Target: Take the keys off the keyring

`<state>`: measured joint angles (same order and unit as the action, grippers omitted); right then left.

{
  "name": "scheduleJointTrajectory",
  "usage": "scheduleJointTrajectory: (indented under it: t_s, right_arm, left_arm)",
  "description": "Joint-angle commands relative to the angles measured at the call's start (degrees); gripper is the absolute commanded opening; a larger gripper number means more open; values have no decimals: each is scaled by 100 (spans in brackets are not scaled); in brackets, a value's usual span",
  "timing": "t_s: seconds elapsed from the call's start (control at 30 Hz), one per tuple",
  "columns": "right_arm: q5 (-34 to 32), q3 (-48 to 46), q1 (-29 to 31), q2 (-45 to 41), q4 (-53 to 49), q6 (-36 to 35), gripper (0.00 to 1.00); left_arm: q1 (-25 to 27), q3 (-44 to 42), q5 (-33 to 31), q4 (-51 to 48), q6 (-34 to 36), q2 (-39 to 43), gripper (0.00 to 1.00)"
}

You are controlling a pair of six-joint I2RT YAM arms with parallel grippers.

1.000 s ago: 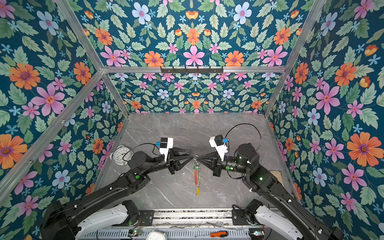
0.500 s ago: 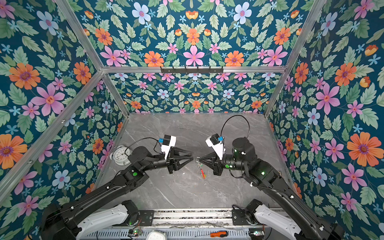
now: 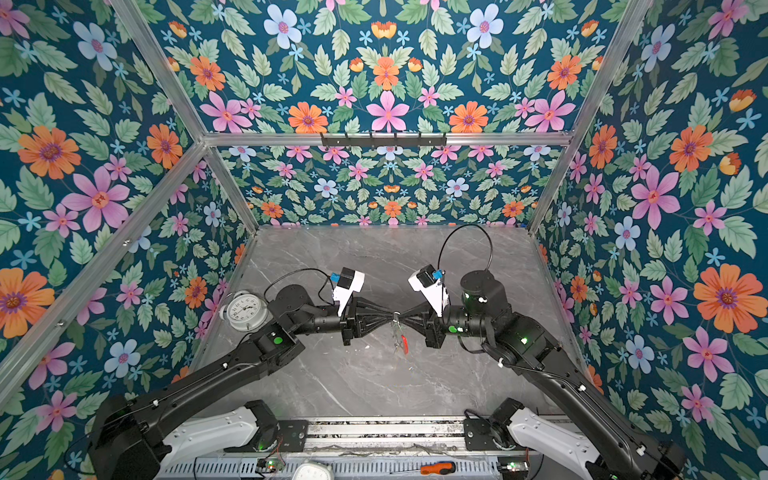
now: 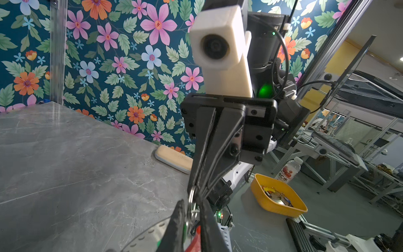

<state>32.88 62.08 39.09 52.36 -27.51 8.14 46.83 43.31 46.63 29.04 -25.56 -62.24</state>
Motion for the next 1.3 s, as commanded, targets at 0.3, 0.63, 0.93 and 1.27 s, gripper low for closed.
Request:
scheduleJointTrajectory:
  t_s: [0.3,0.63,0.93,1.27]
  right_arm:
    - [-67,128,11,77,-96,-98,0]
    - [-32,-51,7,-99,560,301,4]
    - [-168,-867,10,-712,1998,1034,50]
    - [-520,-1522,17,-957,2696,1261,56]
  left_arm:
    - [-3,31,210,344,-182,-46,1]
    - [128,-416,-374,1621,-552,102,0]
    - [226,-989,-1404,2814,-716,348,0]
    - [729,-1255,-3245,2683,-60,598,0]
